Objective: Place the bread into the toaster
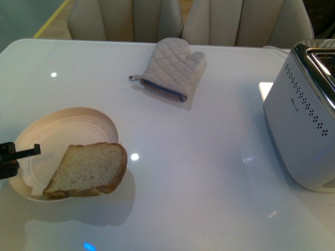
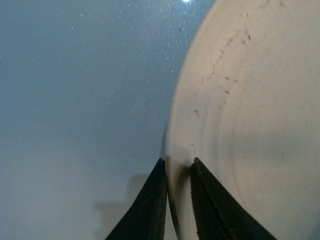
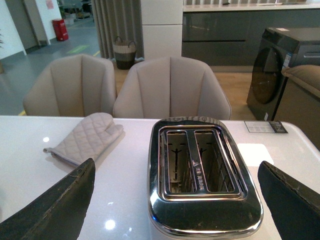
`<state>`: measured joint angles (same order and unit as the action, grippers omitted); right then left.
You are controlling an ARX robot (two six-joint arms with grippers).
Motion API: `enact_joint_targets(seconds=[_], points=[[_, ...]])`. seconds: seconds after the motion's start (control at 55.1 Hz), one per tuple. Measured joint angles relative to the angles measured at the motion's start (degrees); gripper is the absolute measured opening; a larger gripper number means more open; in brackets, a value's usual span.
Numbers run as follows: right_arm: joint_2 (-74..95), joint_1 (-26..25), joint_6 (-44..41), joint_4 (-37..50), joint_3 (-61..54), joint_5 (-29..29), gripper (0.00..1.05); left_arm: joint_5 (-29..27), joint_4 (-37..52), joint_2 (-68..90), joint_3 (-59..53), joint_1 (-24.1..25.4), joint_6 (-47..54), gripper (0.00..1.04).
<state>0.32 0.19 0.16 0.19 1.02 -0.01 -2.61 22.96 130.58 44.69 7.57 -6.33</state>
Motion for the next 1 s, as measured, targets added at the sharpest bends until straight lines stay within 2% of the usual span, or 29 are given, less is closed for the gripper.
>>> enact_joint_targets(seconds=[0.073, 0.254, 0.417, 0.707, 0.998], points=[[0.0, 0.0, 0.0, 0.0, 0.0, 0.0, 0.96, -0.1, -0.4, -0.1, 0.2, -0.3, -1.9, 0.04], [0.0, 0.0, 0.0, 0.0, 0.0, 0.0, 0.96, -0.7, -1.1, -0.5, 0.1, -2.3, -5.0, 0.05], [0.0, 0.0, 0.0, 0.0, 0.0, 0.0, 0.96, -1.6, -3.7, -1.3, -0.1, -6.4, -8.9, 0.04], [0.0, 0.0, 0.0, 0.0, 0.0, 0.0, 0.96, -3.7, -9.8, -2.1, 0.7, -19.2, -22.1, 0.04], [0.0, 0.0, 0.0, 0.0, 0.0, 0.0, 0.96, -3.8, -13.8, -2.1, 3.2, -27.7, -30.1, 0.04]])
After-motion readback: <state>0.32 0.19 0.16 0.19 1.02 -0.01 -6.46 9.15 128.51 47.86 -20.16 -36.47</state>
